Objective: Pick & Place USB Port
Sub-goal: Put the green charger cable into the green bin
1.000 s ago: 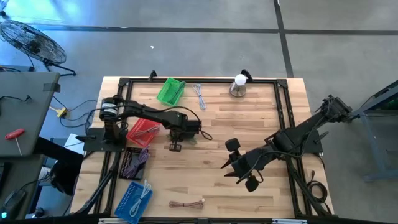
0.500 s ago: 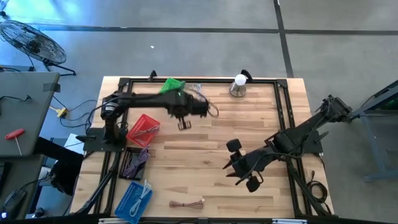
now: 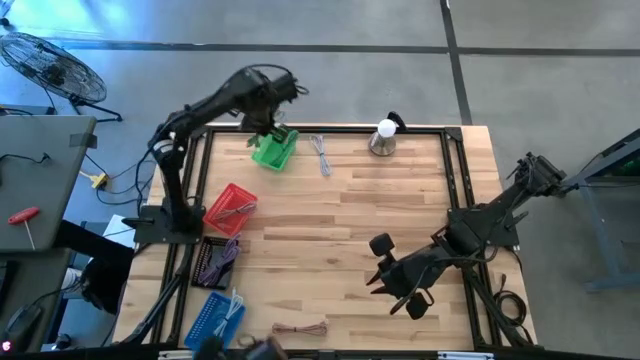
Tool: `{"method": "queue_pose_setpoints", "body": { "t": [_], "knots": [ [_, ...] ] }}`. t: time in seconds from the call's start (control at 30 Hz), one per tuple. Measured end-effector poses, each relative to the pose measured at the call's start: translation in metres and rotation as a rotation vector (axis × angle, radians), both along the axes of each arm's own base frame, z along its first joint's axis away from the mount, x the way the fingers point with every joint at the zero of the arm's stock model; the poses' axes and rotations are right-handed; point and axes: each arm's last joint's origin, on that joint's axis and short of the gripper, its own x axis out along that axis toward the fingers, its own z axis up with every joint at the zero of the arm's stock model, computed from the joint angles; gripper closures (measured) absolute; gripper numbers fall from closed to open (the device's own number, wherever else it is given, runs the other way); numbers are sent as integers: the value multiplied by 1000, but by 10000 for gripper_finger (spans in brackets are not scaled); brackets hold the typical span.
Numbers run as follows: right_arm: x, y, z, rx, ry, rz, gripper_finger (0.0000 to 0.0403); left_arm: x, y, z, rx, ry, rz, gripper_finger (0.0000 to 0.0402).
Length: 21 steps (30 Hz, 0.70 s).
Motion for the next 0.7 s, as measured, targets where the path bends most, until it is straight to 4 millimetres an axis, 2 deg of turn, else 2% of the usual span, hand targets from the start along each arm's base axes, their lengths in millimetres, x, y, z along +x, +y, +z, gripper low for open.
{"method": "queue_pose_setpoints", "body": {
  "t": [0.13,0.37,0.6,0.7],
  "knots": [
    [-1,-1,-2,-20,18,-21,325,-6,24,-34,-29,-56,18,392],
    [-1,-6,-4,-72,23,-59,325,-4,41,-89,-37,-223,-47,392],
    [5,-14,-5,-82,18,-93,325,-15,52,-111,-7,-243,-30,391],
    [8,-20,-11,-90,24,-111,325,-18,53,-116,-32,-260,-31,375]
  ]
}}
